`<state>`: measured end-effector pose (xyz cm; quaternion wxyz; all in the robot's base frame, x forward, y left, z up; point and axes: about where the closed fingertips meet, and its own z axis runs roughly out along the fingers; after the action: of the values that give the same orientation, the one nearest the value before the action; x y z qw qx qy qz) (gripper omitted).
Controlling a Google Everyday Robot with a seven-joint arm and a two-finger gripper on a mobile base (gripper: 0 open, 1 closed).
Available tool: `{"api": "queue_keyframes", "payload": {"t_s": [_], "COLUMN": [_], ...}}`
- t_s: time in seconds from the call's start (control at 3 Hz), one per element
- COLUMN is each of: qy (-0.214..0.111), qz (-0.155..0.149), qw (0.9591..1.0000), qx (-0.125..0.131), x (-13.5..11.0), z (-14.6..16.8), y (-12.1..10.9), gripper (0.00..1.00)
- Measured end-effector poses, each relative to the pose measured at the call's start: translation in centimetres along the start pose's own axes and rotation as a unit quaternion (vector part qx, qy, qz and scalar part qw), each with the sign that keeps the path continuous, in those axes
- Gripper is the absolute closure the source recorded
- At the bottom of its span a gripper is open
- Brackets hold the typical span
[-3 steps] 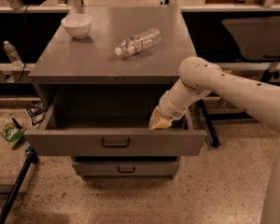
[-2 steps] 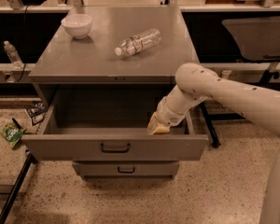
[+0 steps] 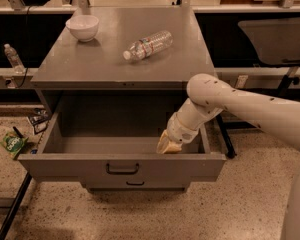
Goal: Open top drawer
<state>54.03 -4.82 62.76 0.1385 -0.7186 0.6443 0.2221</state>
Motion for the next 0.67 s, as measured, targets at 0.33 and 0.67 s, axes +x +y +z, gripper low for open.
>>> {"api": "queue_keyframes", "payload": {"t_s": [0.33, 0.67], "qy": [-0.01, -0.034], "qz": [0.033, 0.084], "qw": [0.9983, 0.989], "qx": [-0.047, -0.117], "x": [0.2, 0.1], "z": [-0.4, -0.8], "y": [2.4, 6.8], "gripper": [1.0, 1.0]}}
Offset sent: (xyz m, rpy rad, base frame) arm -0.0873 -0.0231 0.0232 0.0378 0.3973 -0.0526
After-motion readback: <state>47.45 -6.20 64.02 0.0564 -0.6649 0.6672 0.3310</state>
